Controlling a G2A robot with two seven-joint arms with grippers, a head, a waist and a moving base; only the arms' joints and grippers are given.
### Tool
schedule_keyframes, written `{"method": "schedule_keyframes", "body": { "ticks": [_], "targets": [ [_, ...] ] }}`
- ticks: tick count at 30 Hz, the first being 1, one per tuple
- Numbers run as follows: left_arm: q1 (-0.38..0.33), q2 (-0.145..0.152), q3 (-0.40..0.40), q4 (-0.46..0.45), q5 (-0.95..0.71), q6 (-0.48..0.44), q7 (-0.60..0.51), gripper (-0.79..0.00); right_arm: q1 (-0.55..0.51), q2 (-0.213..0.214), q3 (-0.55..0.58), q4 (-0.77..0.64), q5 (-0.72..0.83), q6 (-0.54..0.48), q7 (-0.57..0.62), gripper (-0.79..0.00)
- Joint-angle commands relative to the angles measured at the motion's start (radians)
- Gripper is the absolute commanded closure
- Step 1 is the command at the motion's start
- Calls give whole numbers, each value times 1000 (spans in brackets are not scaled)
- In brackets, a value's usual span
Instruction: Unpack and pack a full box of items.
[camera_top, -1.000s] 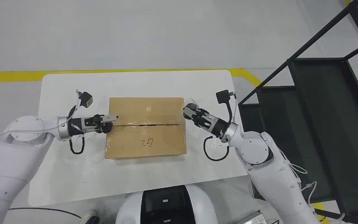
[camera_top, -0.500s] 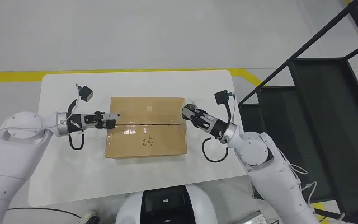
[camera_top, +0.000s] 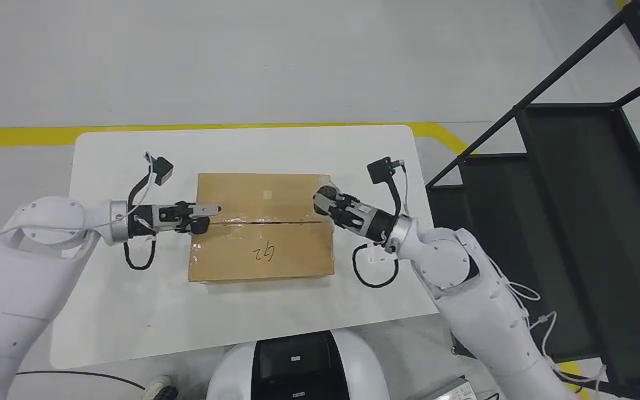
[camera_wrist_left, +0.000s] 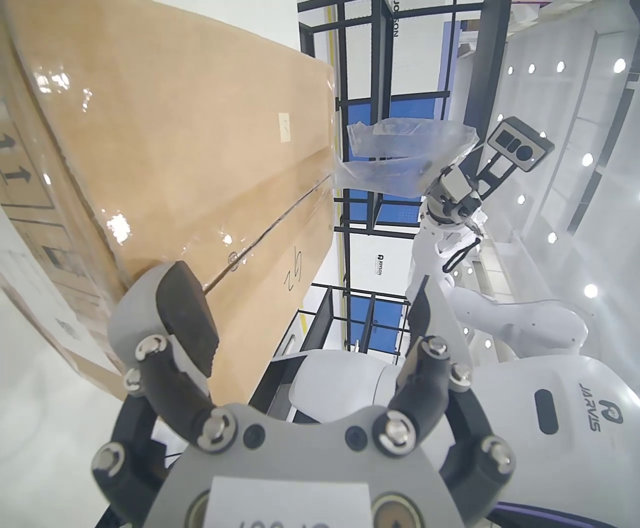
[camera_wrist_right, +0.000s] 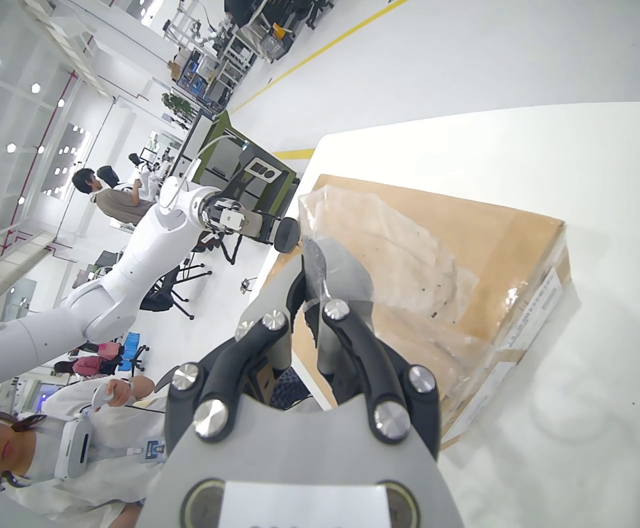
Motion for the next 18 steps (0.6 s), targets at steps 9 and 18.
{"method": "schedule_keyframes", "body": {
  "ticks": [9, 18],
  "targets": [
    [-14, -12, 6, 19, 5, 7, -8, -785, 110, -17, -117, 82, -20, 57, 71, 0],
    [-10, -18, -3, 35, -6, -4, -11, -785, 206, -37, -216, 164, -28, 102, 130, 0]
  ]
}}
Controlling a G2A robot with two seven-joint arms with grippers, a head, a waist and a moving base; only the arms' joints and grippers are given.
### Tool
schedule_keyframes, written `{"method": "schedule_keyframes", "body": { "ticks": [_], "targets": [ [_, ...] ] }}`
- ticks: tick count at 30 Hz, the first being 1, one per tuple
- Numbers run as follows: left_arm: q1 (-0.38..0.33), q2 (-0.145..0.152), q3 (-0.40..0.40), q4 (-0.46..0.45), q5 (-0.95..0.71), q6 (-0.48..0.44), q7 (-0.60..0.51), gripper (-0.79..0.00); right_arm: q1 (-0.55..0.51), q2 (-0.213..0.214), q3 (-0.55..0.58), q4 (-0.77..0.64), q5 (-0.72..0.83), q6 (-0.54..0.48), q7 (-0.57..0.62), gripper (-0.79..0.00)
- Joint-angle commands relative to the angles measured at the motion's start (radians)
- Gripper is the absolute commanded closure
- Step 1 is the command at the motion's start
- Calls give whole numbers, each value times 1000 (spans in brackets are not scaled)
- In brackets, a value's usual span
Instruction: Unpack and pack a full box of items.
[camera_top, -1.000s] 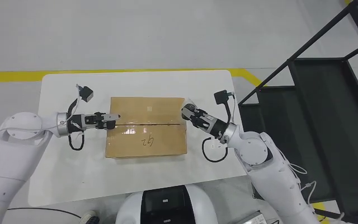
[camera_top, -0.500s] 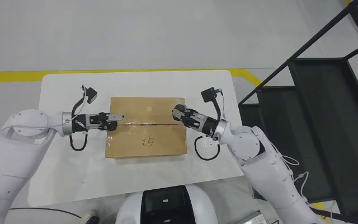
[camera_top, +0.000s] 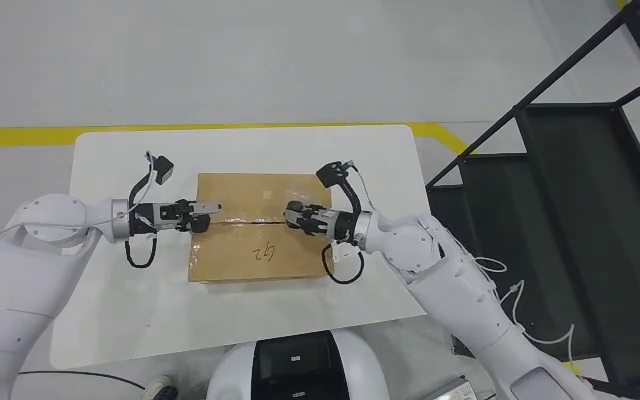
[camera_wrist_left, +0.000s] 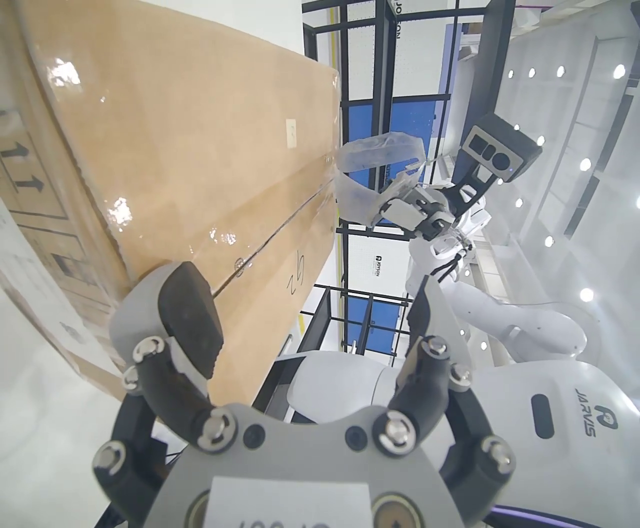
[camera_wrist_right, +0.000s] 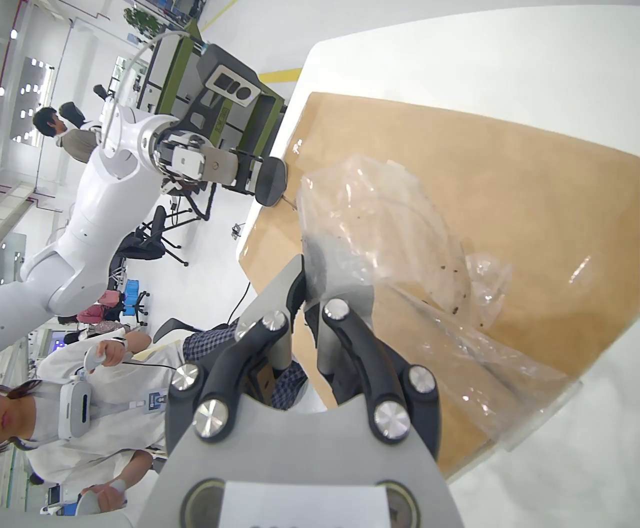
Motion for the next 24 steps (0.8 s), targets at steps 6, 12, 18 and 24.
{"method": "schedule_keyframes", "body": {
  "ticks": [6, 12, 18, 24],
  "targets": [
    [7, -4, -9, 6, -8, -10, 5, -785, 76, -21, -81, 62, 0, 20, 28, 0],
    [13, -6, -18, 6, -8, -11, 3, -785, 143, -44, -149, 129, 7, 38, 33, 0],
    [17, -9, -25, 6, -5, -11, 0, -785, 182, -61, -184, 179, 18, 51, 32, 0],
    [22, -11, -32, 5, -3, -12, -4, -785, 202, -72, -208, 200, 17, 59, 40, 0]
  ]
}}
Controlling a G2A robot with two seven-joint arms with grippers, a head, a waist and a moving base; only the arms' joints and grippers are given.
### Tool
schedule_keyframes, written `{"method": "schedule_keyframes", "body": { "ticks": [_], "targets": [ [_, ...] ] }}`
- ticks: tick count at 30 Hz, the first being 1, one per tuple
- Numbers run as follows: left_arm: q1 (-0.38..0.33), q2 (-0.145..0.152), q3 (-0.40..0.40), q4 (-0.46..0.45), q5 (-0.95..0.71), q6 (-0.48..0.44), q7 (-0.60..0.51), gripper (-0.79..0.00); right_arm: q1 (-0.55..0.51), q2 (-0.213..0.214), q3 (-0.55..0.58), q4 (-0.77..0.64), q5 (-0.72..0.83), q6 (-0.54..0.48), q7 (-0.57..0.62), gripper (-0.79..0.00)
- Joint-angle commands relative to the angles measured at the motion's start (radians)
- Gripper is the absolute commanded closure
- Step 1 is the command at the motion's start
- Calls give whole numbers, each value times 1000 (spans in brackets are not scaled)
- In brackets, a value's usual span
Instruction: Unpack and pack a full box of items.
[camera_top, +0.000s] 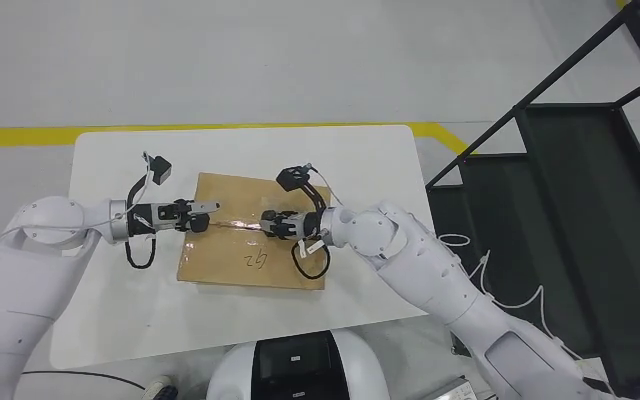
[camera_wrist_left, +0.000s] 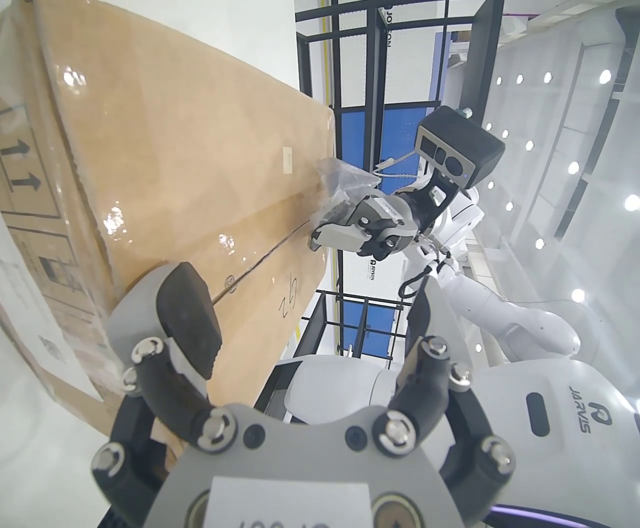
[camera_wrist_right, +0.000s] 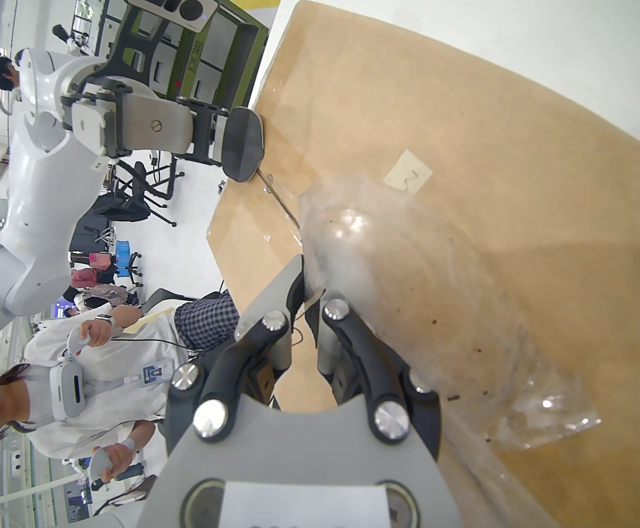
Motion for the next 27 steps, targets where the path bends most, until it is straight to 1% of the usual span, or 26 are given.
{"method": "schedule_keyframes", "body": {
  "ticks": [1, 14, 15, 16, 17, 18, 23, 27],
  "targets": [
    [1, -1, -2, 0, 1, 0, -1, -785, 4, -3, -4, 6, 0, 4, 1, 0],
    [9, -6, -19, 10, -2, -5, -3, -785, 38, -23, -38, 53, 0, 31, 25, 0],
    [10, -6, -21, 10, -4, -8, -3, -785, 41, -25, -40, 55, -1, 33, 25, -129],
    [12, -6, -24, 10, -6, -12, -3, -785, 43, -26, -42, 57, -2, 37, 27, -366],
    [13, -6, -28, 10, -10, -19, -2, -785, 45, -27, -43, 58, -2, 40, 29, -733],
    [16, -6, -35, 11, -16, -30, -2, -785, 47, -29, -45, 60, 0, 43, 33, -785],
    [49, 4, -96, 22, -78, -95, -16, -785, 53, -34, -50, 56, 0, 43, 38, -785],
    [97, 16, -163, 27, -129, -141, -11, -785, 55, -37, -51, 47, -4, 38, 38, -785]
  ]
}}
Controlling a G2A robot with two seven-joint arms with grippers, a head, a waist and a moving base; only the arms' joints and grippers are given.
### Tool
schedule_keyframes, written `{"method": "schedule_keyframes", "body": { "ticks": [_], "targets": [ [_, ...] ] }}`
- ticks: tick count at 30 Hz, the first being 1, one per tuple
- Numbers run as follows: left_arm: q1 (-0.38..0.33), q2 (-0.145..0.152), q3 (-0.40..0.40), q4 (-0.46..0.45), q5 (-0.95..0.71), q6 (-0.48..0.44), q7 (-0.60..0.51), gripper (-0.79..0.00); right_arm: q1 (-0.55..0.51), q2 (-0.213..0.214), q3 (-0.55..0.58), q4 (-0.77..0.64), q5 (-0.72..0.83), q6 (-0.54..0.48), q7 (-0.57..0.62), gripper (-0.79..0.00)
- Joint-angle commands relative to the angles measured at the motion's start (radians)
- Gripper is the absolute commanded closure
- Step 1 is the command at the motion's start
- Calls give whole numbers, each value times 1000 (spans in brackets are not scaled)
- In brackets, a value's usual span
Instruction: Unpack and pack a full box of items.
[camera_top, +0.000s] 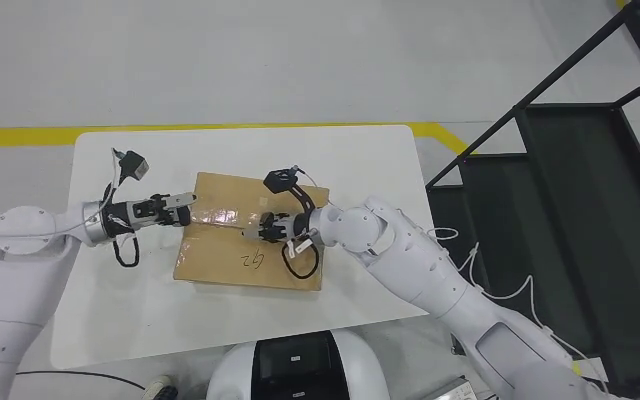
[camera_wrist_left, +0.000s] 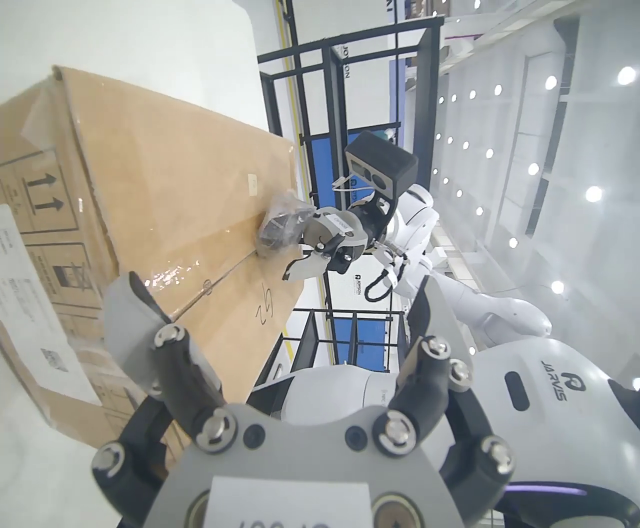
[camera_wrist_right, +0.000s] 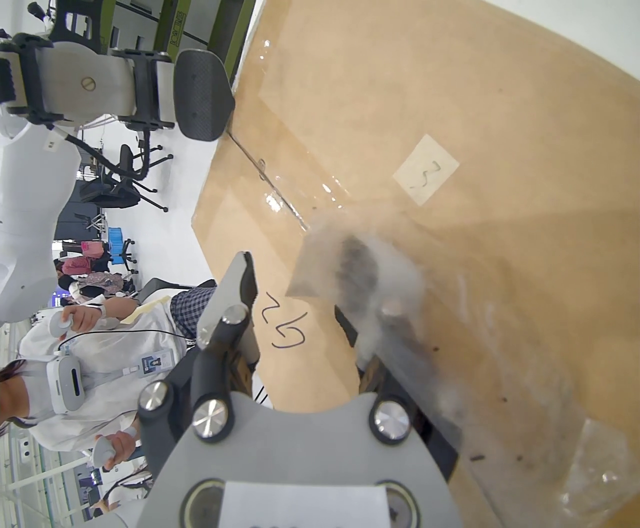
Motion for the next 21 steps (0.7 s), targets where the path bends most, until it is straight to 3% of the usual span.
{"method": "schedule_keyframes", "body": {
  "ticks": [1, 10, 21],
  "targets": [
    [28, 6, -34, 1, -23, -19, 10, -785, 2, -2, -1, -5, -1, -4, 1, -785],
    [149, 25, -164, 1, -105, -71, 48, -785, 57, -28, -47, 3, 28, -50, 21, -785],
    [247, 30, -270, 26, -138, -70, 189, -785, 167, -100, -150, 135, 116, -115, 9, -785]
  ]
}}
